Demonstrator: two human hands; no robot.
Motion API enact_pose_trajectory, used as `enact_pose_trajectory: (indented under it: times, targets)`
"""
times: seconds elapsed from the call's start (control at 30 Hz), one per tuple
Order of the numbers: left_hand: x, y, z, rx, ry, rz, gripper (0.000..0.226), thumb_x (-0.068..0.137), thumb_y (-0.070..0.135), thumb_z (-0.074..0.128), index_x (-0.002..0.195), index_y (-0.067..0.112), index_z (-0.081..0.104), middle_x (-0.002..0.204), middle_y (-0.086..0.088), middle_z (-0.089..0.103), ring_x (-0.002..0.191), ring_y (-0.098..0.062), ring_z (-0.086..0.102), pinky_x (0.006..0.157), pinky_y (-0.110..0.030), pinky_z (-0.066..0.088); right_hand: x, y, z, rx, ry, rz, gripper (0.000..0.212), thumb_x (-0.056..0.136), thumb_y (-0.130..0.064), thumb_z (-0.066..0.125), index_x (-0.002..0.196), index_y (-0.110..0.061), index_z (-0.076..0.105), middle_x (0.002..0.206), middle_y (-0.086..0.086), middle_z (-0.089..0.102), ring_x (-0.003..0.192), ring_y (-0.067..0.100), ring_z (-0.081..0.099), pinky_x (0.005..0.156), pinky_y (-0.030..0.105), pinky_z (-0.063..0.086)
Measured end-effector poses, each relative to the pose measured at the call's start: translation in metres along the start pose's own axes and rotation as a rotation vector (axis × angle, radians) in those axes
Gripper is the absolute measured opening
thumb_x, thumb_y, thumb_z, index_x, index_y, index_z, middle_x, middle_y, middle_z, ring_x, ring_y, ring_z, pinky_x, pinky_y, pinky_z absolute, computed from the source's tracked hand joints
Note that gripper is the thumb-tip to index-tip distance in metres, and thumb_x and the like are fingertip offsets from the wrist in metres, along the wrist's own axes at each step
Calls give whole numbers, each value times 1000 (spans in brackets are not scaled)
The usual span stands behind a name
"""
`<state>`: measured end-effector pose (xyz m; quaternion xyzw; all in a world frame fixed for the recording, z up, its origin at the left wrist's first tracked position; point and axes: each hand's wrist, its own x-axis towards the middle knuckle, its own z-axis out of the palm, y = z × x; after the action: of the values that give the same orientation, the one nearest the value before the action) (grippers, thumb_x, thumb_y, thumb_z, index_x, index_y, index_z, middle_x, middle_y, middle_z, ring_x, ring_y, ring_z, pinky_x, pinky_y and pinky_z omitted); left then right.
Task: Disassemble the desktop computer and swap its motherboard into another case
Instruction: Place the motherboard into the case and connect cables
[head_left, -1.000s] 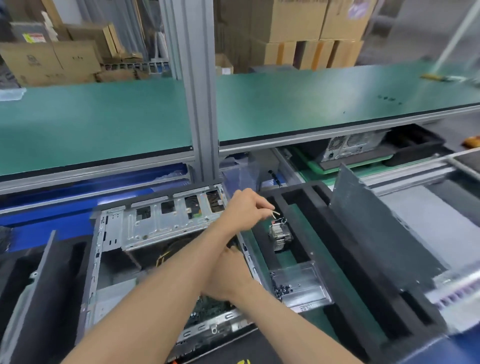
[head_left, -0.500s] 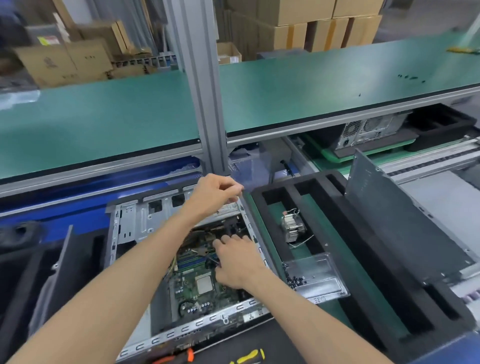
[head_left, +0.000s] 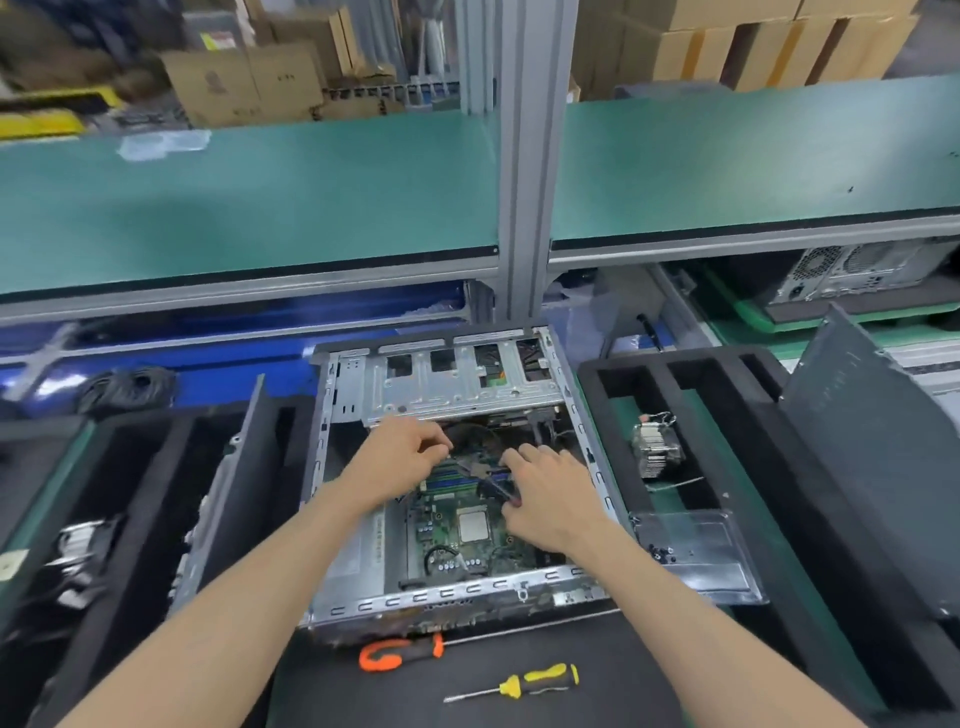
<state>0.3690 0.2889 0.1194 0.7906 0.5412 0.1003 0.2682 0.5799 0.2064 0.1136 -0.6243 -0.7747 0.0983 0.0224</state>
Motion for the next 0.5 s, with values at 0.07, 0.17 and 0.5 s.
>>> enact_pose_trajectory:
  times: [0.07, 0.17, 0.5]
  targets:
    - [-8, -9, 2, 105, 10, -15, 15, 96, 33, 58, 97, 33, 73, 78, 16, 70, 64, -5, 63, 67, -28, 55, -3, -3, -4, 13, 9, -24, 49, 82, -38, 57, 128, -20, 52, 109, 0, 60, 106, 25, 57, 92, 41, 46]
    - [-17, -19, 2, 193, 37, -39, 19, 95, 37, 52, 93, 35, 70, 81, 14, 69, 73, -11, 63, 72, -33, 56, -10, -9, -10, 8, 46, -75, 51, 80, -39, 59, 128, -23, 56, 108, -2, 61, 104, 23, 59, 90, 40, 48]
    - [-29, -23, 9, 298, 110, -51, 30, 97, 40, 39, 89, 28, 65, 81, 0, 63, 72, -27, 58, 62, -37, 45, -76, -63, -5, -40, 251, -319, 66, 76, -28, 68, 138, -8, 55, 109, 7, 58, 97, 30, 54, 81, 45, 49]
